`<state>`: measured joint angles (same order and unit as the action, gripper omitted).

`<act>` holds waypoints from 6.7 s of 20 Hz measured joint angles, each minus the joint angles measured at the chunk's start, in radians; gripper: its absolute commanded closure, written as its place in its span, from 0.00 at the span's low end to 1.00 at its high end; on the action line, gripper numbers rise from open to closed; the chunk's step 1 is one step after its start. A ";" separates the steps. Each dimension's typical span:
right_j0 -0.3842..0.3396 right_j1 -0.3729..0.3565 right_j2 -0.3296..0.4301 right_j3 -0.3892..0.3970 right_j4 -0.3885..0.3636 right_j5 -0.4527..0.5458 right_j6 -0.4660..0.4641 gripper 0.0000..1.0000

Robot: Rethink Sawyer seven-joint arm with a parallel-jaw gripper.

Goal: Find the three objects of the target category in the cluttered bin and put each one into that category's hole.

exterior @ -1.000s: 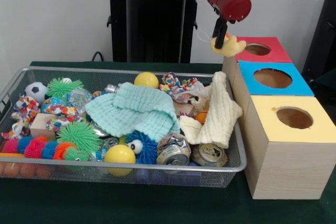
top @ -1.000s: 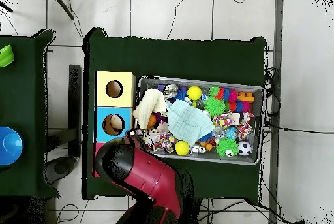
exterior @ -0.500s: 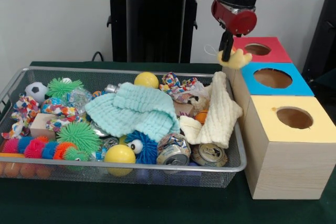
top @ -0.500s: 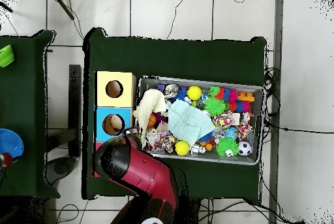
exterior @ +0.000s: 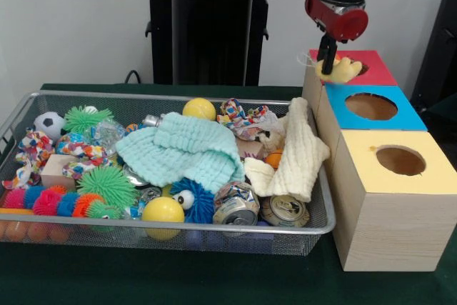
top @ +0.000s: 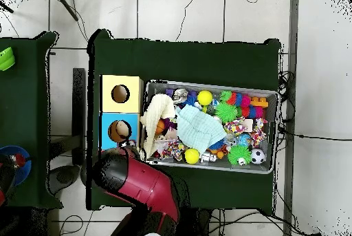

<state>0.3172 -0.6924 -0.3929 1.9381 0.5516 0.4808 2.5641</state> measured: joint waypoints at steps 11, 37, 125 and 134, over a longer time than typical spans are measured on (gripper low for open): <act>-0.011 -0.040 0.021 0.010 0.004 0.078 0.000 1.00; -0.351 -0.027 0.362 0.108 0.037 0.052 0.000 1.00; -0.088 -0.022 0.161 -0.074 -0.099 0.119 0.000 1.00; -0.088 -0.081 0.223 0.001 0.012 0.119 0.000 1.00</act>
<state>0.2288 -0.7737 -0.1695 1.9386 0.5631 0.5995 2.5641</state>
